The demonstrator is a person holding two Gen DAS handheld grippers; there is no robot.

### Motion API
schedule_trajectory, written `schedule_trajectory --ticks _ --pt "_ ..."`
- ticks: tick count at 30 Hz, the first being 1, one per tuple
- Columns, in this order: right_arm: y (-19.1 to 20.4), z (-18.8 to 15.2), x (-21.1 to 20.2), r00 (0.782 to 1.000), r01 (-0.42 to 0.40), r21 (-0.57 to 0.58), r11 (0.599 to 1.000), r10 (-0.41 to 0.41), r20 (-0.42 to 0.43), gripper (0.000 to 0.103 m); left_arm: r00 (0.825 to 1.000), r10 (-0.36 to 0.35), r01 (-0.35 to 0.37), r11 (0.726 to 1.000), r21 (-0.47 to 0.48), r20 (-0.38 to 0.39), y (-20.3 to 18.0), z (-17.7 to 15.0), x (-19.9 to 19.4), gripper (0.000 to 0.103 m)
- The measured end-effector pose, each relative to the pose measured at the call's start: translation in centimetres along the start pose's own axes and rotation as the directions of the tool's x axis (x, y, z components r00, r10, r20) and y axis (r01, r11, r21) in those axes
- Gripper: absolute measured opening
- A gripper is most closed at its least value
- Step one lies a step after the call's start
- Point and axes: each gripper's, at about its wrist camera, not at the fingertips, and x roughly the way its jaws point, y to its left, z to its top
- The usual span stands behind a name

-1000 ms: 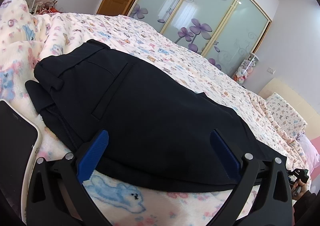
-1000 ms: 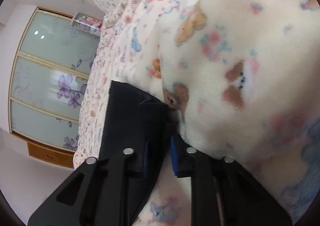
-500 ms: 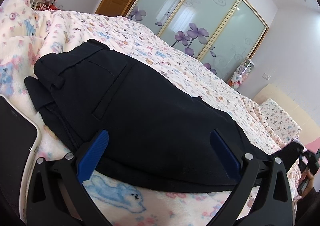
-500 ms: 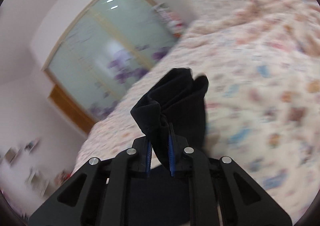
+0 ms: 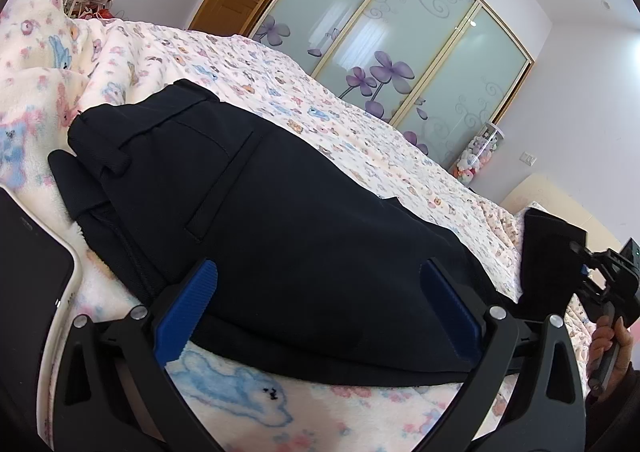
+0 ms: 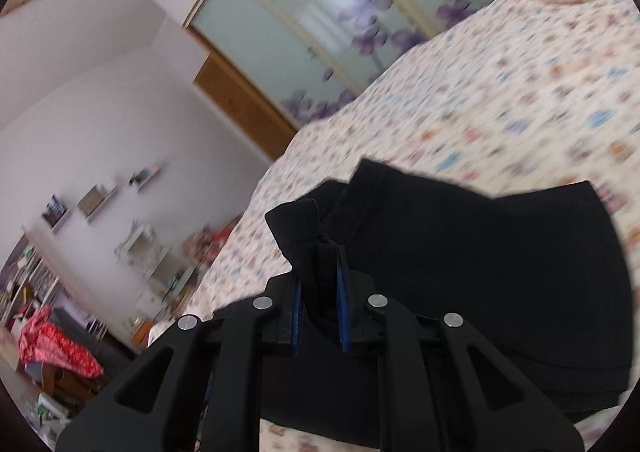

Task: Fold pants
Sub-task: 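Grasp the folded trouser edge with the right gripper and lift it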

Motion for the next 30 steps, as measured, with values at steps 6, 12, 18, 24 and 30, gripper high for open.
schedule_trajectory --ticks 6,12,18,24,30 --pt "1.4 -5.3 5.4 0.985 0.036 -0.064 0.997 -0.046 -0.164 0.015 1.0 -0.006 0.006 1.0 -0.005 0.003 0.1 0.1 0.0 0.101" --pt "3.0 -7.5 6.4 0.979 0.031 -0.15 0.988 -0.06 -0.194 0.015 1.0 0.001 -0.001 1.0 -0.001 0.003 0.1 0.1 0.1 0.101" --pt "3.2 -11.6 10.6 0.9 0.121 -0.395 0.911 -0.268 -0.344 0.016 1.0 0.0 0.0 1.0 -0.002 0.004 0.0 0.1 0.1 0.101" --pt "5.0 -12.4 9.9 0.879 0.016 -0.466 0.885 -0.234 -0.414 0.068 1.0 0.0 0.0 1.0 -0.002 0.004 0.0 0.1 0.1 0.101" --pt "5.6 -11.9 8.7 0.904 -0.071 -0.371 0.926 -0.098 -0.417 0.074 1.0 -0.004 0.004 1.0 -0.004 0.006 0.0 0.0 0.0 0.101"
